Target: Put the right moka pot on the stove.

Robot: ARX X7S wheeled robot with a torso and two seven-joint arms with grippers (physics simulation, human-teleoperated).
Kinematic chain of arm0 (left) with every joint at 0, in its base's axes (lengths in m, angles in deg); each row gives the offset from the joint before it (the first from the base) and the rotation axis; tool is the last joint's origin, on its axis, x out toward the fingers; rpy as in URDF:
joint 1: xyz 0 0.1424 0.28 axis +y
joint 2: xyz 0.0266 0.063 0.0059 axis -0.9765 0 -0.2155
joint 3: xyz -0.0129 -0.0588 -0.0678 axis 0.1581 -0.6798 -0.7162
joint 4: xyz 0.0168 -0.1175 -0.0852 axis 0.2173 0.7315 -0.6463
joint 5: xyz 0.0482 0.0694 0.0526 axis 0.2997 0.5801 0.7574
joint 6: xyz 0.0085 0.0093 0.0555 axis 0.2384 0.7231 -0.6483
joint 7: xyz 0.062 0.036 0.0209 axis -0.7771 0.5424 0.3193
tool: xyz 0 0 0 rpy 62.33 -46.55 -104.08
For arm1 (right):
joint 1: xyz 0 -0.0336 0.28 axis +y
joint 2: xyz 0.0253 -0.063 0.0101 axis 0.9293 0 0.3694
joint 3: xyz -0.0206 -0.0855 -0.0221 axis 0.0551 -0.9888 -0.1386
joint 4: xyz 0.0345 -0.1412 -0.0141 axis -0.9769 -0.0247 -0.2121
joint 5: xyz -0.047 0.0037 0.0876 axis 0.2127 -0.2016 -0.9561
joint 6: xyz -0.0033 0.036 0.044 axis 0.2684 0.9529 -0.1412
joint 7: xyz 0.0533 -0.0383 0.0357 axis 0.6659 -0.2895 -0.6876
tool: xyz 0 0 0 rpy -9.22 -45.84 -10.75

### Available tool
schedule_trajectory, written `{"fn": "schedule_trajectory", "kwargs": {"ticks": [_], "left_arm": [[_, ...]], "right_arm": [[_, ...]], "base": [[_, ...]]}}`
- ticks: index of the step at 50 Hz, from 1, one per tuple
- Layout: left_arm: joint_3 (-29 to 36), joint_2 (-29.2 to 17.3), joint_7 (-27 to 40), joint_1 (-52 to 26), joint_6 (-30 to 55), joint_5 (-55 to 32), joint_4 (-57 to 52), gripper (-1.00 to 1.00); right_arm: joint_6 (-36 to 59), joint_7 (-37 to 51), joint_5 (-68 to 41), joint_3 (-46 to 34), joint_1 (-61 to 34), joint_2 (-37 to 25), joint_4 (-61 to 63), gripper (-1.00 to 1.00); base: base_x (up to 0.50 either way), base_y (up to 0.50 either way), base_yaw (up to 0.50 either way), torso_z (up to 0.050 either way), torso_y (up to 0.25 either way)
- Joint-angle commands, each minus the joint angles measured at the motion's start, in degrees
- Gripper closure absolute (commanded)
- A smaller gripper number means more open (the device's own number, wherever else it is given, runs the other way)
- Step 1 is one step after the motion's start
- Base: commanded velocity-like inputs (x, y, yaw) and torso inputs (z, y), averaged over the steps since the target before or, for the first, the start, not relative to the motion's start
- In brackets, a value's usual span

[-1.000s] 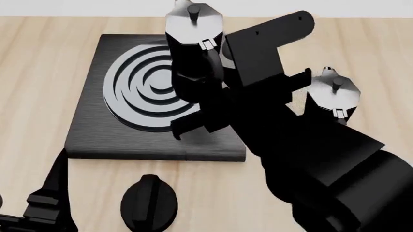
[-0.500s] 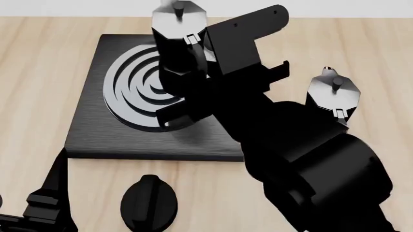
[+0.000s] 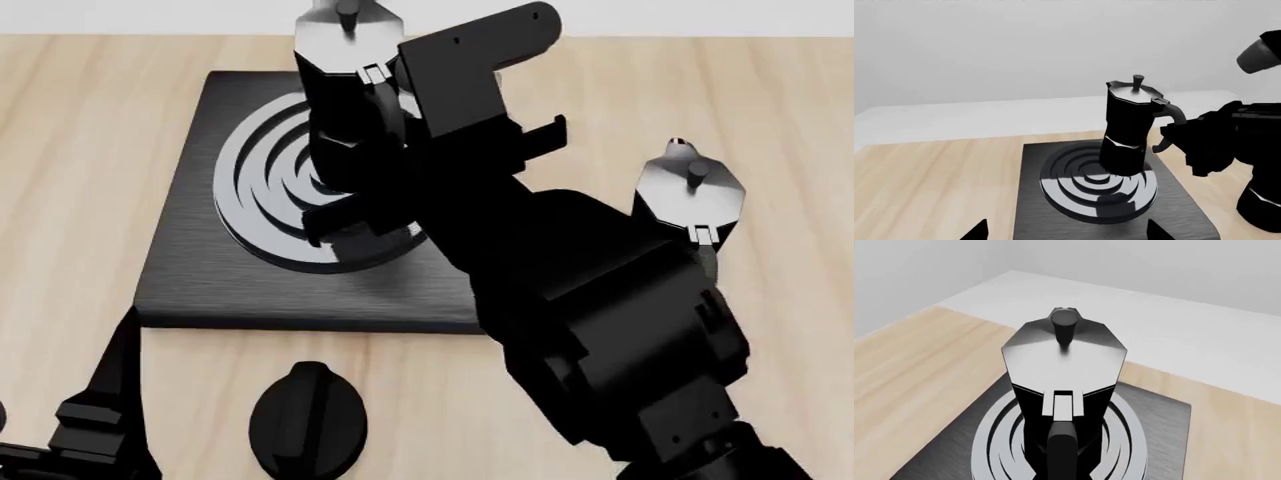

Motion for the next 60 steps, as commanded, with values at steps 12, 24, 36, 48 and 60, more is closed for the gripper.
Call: {"fn": "schedule_trajectory", "kwargs": {"ticks": [12, 24, 36, 48, 60], "left_arm": [[0.39, -0.32, 0.39, -0.33, -0.09, -0.32, -0.02, -1.0], [0.49, -0.51, 0.63, -0.29, -0.32, -0.38, -0.17, -1.0], [0.65, -0.6, 0.39, 0.16, -0.93, 0.18, -0.09, -1.0], [0.45, -0.83, 0.88, -0.11, -1.09, -0.61, -0.17, -1.0], [0.75, -0.89, 1.09, -0.46, -1.06, -0.71, -0.16, -1.0]], "right_arm": [[-5.68, -4.23, 3.24, -1.25, -3.29, 4.1, -9.79, 1.0], [-8.7, -6.08, 4.32, -2.2, -4.33, 6.01, -15.17, 1.0], [-12.19, -8.13, 5.59, -3.4, -5.05, 8.12, -21.51, 1.0], [-16.16, -11.13, 6.58, -4.62, -5.96, 10.0, -28.13, 1.0], [-19.08, -13.65, 6.94, -5.86, -6.67, 11.53, -33.59, 1.0]], "base": [[0.0, 0.0, 0.0, 0.0, 0.001], [0.0, 0.0, 0.0, 0.0, 0.001], [0.0, 0.0, 0.0, 0.001, 0.001], [0.0, 0.0, 0.0, 0.0, 0.001], [0.0, 0.0, 0.0, 0.0, 0.001]]}}
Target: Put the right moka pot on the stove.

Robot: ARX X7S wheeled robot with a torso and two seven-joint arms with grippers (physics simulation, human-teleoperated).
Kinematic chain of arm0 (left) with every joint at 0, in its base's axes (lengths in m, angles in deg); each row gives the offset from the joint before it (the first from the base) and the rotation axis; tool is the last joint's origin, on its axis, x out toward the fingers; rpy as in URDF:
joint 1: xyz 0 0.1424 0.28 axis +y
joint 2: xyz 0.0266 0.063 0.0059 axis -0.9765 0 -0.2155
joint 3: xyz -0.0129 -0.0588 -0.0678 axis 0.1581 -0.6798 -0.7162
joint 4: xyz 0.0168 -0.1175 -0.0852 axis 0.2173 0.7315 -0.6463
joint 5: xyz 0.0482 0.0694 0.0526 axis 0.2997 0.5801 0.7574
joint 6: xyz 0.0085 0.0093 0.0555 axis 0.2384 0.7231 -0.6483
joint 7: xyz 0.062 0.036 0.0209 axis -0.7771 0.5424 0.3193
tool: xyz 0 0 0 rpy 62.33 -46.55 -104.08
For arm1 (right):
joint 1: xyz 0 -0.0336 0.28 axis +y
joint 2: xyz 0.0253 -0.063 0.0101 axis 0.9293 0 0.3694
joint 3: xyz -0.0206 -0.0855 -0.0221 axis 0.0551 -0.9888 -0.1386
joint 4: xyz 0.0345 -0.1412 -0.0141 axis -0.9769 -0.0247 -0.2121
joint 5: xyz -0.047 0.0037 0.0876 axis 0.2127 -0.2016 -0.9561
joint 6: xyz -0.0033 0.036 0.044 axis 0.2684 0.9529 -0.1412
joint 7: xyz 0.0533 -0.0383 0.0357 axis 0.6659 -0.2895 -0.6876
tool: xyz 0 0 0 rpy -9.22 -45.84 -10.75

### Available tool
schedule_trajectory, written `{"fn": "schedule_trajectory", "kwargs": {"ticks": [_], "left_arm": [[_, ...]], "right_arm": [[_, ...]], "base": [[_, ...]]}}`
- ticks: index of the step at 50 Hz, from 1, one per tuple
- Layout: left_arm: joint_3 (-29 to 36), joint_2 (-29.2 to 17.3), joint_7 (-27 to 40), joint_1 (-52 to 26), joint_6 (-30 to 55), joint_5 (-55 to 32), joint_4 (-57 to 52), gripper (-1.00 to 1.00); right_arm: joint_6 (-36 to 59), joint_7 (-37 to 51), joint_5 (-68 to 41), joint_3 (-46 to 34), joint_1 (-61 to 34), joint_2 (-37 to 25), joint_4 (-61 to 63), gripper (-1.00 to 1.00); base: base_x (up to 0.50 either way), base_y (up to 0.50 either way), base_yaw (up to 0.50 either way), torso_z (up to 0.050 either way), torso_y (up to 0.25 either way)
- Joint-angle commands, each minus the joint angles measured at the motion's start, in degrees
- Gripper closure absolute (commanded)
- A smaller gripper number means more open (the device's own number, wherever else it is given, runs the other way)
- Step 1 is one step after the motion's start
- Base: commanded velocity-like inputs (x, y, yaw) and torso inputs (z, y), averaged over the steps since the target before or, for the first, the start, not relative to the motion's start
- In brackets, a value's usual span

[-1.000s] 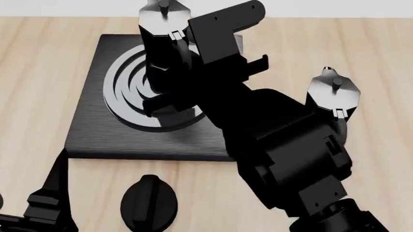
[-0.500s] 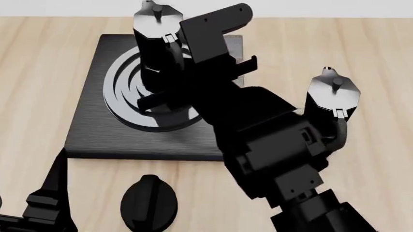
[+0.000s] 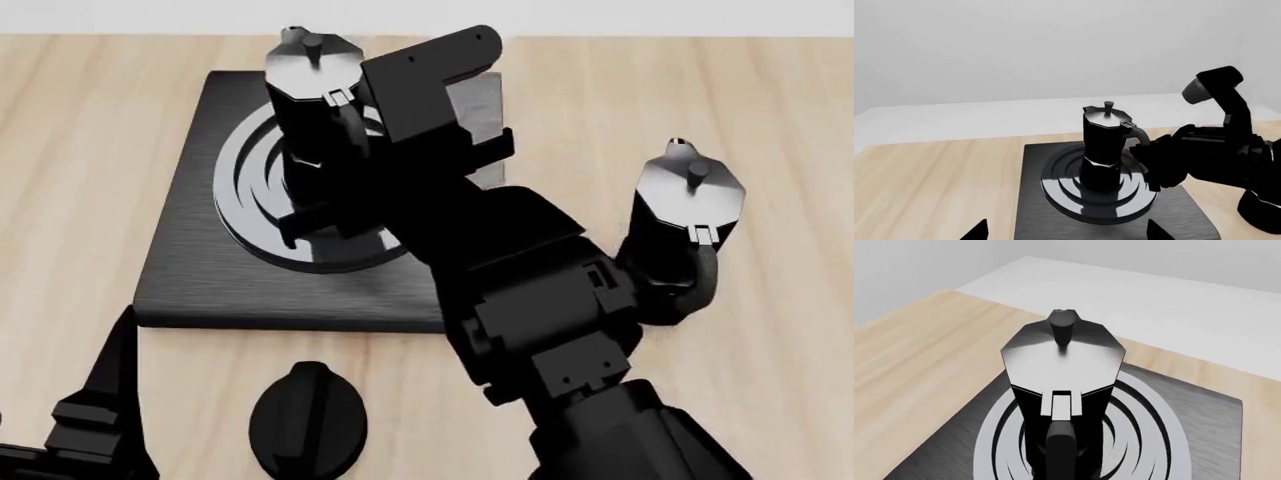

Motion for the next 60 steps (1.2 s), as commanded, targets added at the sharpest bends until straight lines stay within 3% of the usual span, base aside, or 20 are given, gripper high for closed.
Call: {"fn": "schedule_trajectory", "kwargs": {"ticks": [1, 16, 17, 28, 60], "left_arm": [[0.19, -0.08, 0.05, -0.01, -0.25, 0.11, 0.01, -1.0], [0.41, -0.23, -0.05, 0.14, -0.69, 0.37, 0.01, -1.0], [0.36, -0.27, 0.06, -0.03, -0.63, 0.11, 0.0, -1.0], [0.42, -0.42, 0.38, -0.42, -0.6, -0.39, -0.04, -1.0], [0.96, -0.77, 0.4, -0.09, -1.17, -0.09, 0.39, -1.0]], "right_arm": [[-3.51, -2.55, 1.26, -0.57, -1.24, 1.78, -5.02, 1.0], [-5.73, -1.97, 1.6, -2.37, -0.54, 1.74, -6.66, 1.0], [-5.37, -1.67, 1.49, -2.41, -0.6, 1.71, -6.57, -1.0], [-2.93, -0.14, 0.29, -2.76, -0.24, 0.16, -2.61, -1.0], [15.73, 14.18, -11.98, 3.05, 7.18, -15.92, 39.62, -1.0]], "base": [[0.0, 0.0, 0.0, 0.0, 0.0], [0.0, 0.0, 0.0, 0.0, 0.0], [0.01, 0.0, 0.0, 0.0, 0.0], [0.0, 0.0, 0.0, 0.0, 0.0], [0.0, 0.0, 0.0, 0.0, 0.0]]}}
